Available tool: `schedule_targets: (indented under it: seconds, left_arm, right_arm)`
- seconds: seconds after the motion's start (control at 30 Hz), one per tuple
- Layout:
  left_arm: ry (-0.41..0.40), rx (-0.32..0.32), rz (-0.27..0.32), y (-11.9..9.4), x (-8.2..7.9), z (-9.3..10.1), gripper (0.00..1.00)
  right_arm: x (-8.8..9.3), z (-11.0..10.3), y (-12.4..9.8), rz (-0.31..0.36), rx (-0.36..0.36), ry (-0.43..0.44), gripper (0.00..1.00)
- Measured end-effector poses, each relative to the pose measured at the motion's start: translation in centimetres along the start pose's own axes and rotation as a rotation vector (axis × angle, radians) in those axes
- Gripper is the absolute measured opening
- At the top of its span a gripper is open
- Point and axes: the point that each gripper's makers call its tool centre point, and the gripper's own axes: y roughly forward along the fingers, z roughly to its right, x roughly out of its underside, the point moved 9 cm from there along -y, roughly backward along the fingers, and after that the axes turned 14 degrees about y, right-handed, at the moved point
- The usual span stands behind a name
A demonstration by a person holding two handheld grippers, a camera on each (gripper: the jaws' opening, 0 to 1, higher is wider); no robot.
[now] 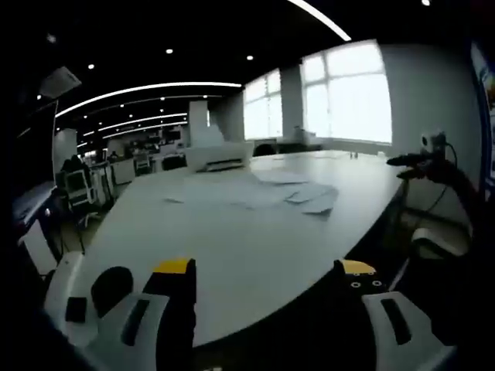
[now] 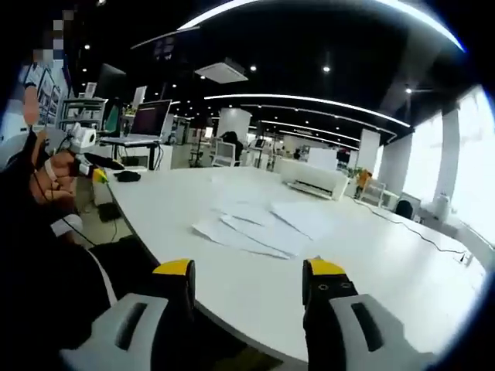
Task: Organize the stack of printing papers by aligning and flattening the scattered papers on the table
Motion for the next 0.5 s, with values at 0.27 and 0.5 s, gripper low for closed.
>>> schedule_targets:
  seconds: [0.27, 0.5]
  left_arm:
    - [-0.012, 0.000, 0.015, -0.05, 0.05, -0.15, 0.75]
    - [-0.032, 0.016, 0.036, 0.29, -0.16, 0.17, 0.75]
  right_arm:
    - [0.16, 0.16, 0.18, 0.004, 0.004, 0.014, 0.52]
    - [0.15, 0.18, 0.28, 0.008, 0.010, 0.017, 0.52]
